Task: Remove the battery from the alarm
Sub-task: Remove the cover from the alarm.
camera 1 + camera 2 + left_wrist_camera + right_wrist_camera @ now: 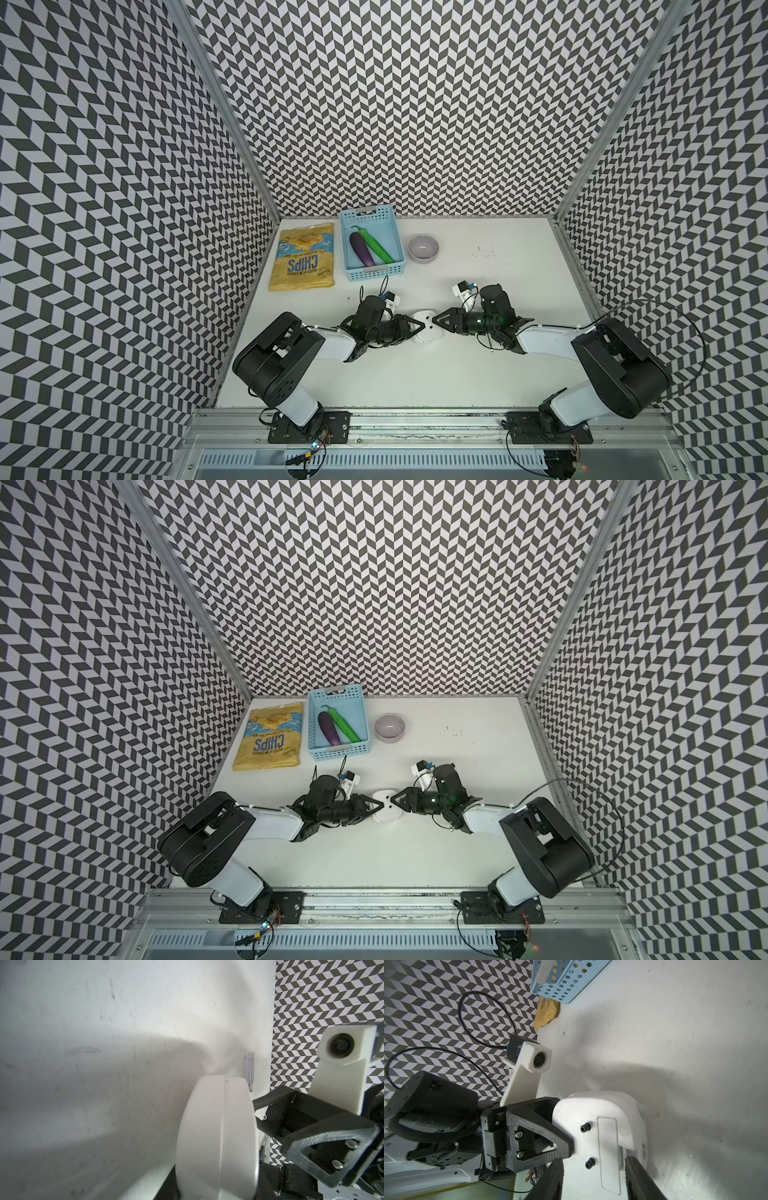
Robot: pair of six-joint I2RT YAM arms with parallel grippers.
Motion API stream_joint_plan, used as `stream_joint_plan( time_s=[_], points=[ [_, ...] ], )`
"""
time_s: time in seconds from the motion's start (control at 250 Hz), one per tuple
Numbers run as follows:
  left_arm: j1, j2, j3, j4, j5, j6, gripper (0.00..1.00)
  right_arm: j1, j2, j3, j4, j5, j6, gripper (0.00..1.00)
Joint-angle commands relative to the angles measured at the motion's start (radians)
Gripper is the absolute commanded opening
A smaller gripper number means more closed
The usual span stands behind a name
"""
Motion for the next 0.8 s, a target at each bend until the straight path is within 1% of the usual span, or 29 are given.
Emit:
stream_joint_plan(
  time_s=[0.0,0.22,0.393,0.633,0.793],
  points=[
    [-0.003,0.016,0.012,-0.022,-0.007,0.019,0.00,0.008,0.028,0.014,0.055,-0.008,-0.010,0.51],
    [-0.006,0.022,0.014,-0.020,-0.004,0.017,0.00,0.012,0.047,0.026,0.077,-0.017,-0.006,0.51],
    [-0.007,0.027,0.018,-0.025,-0.004,0.019,0.00,0.021,0.034,0.027,0.080,-0.026,-0.003,0.50],
    [-0.007,0.029,0.019,-0.028,-0.008,0.018,0.00,0.027,-0.006,0.033,0.053,-0.017,-0.013,0.44],
    [-0.008,0.032,0.020,-0.028,-0.006,0.019,0.00,0.030,0.010,0.036,0.049,-0.022,-0.013,0.43]
  ],
)
